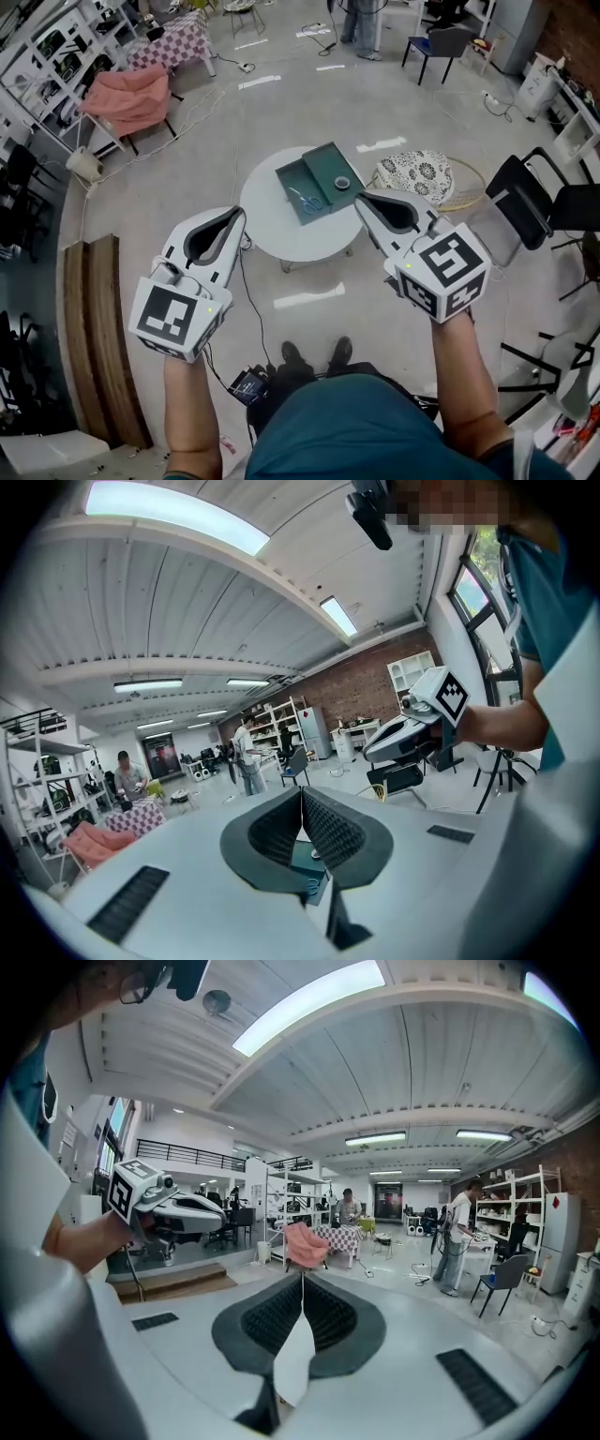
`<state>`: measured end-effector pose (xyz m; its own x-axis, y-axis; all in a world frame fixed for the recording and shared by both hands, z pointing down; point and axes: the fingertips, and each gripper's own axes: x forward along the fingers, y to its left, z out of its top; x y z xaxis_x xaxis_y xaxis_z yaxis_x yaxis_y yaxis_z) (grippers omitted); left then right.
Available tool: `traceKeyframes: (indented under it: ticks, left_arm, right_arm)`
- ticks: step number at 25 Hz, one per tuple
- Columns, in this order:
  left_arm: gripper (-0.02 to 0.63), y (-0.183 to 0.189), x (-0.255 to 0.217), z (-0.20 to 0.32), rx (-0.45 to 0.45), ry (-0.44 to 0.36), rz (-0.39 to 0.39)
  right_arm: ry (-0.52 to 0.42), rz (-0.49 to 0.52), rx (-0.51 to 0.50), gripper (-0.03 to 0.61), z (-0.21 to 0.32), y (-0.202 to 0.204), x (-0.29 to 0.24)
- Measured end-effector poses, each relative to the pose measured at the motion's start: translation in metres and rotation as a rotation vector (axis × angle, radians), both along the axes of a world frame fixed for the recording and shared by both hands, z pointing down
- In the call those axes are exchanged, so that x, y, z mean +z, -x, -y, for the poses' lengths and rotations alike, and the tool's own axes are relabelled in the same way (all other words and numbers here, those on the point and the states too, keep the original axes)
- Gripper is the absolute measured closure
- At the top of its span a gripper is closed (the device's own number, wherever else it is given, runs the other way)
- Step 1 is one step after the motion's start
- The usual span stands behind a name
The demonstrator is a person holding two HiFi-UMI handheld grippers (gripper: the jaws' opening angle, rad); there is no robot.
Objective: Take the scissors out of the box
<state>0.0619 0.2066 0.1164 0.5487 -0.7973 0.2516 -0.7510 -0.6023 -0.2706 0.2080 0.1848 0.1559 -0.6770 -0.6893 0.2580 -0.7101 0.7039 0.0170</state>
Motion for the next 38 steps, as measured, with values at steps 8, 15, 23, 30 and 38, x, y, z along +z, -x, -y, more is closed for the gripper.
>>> traceKeyframes:
  ticks: [8, 15, 23, 30, 38]
  left_arm:
    - [0.594, -0.039, 0.014, 0.057, 0.074, 0.004, -0.001]
    - [0.594, -0.031, 0.021, 0.113, 0.142, 0.021, -0.015]
    - [0.594, 0.014, 0.030, 0.191, 0.199, 0.035, -0.017]
    - [0.594, 0.057, 0.038, 0.250, 0.236, 0.049, -0.017]
    - [0.594, 0.111, 0.043, 0.304, 0.276, 0.045, -0.049]
  right_arm:
    - [0.013, 0.003, 0.063, 0.541, 0.041, -0.038, 0.014]
    - [0.029, -0.025, 0.137, 0.541, 0.079, -0.030, 0.019]
    - [0.048, -0.033, 0.185, 0.541, 0.149, 0.019, 0.028]
    - [0.061, -0.044, 0.220, 0.541, 0.203, 0.063, 0.035]
    - [0.054, -0.073, 0.268, 0.541, 0.252, 0.113, 0.036]
